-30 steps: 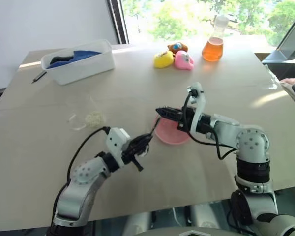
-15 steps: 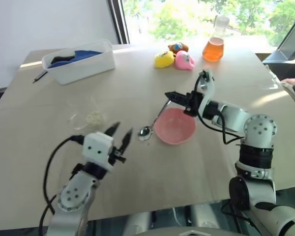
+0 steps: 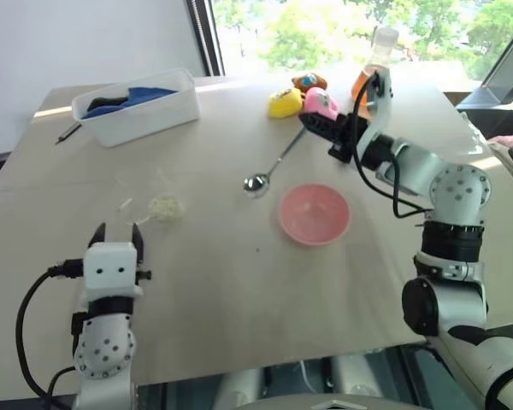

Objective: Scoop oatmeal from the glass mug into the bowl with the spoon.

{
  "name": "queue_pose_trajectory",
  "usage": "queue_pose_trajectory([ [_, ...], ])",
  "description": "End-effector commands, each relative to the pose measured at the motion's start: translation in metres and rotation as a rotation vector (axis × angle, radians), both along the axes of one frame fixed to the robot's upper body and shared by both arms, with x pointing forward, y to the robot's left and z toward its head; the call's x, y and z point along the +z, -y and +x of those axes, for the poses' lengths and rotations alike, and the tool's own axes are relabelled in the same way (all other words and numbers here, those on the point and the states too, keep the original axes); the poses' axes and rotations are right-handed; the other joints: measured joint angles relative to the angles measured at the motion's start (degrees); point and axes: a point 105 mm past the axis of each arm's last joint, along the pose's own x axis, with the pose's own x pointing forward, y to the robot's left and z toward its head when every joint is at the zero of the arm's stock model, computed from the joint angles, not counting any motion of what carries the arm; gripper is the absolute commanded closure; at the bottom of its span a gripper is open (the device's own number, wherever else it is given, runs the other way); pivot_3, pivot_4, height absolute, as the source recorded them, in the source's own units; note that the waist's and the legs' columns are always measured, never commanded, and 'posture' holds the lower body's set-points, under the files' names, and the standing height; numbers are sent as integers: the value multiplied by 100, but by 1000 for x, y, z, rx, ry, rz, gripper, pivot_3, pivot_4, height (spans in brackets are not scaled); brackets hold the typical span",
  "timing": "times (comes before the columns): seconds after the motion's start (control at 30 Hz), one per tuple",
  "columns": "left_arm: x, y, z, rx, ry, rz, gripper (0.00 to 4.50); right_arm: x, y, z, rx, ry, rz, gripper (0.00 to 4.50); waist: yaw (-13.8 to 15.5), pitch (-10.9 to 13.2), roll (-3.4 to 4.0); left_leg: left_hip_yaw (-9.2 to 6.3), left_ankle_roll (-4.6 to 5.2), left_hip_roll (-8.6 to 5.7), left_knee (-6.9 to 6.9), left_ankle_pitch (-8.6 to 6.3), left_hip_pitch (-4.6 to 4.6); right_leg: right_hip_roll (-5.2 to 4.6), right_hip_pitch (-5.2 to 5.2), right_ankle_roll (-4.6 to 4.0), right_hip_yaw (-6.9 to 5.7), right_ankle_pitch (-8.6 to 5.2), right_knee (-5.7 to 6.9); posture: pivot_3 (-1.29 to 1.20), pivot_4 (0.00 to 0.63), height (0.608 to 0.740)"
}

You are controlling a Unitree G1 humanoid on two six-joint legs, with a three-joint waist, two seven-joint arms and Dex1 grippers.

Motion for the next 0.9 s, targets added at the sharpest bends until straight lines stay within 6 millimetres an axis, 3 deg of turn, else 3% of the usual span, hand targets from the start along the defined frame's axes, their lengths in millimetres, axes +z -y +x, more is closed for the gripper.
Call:
queue_pose_trajectory([
  [0.03, 12, -10, -3, 30, 45, 39, 2374, 21, -4, -12, 23, 59, 37, 4500, -1, 0, 0, 0, 0, 0, 0, 0, -1, -1, 0, 0, 0, 0, -1, 0, 150, 740],
  [0.2, 13, -21, 4, 47, 47, 48, 2374, 29, -7, -16, 26, 76, 46, 4500, 1, 0, 0, 0, -1, -2, 0, 0, -11, -7, -12, 0, -1, 0, 2, 0, 150, 740],
  [0.4, 15, -26, 14, 44, 51, 23, 2374, 24, -3, -14, -5, 65, 42, 4500, -2, -1, -1, 1, -1, -3, 0, 0, -11, -7, -12, 0, 0, 0, 2, 0, 150, 740],
  [0.6, 12, -11, 19, -89, 45, -6, 2374, 22, 0, -16, -24, 71, 31, 4500, -11, -1, -1, 3, -1, -2, 0, 1, -12, -7, -16, 0, 2, 0, 5, 0, 150, 740],
  [0.9, 4, -9, 17, -90, 27, -33, 2374, 17, 1, -16, -29, 67, 25, 4500, -12, -1, -1, 4, 0, -2, 0, 1, -13, -8, -17, 0, 3, 0, 5, 0, 150, 740],
])
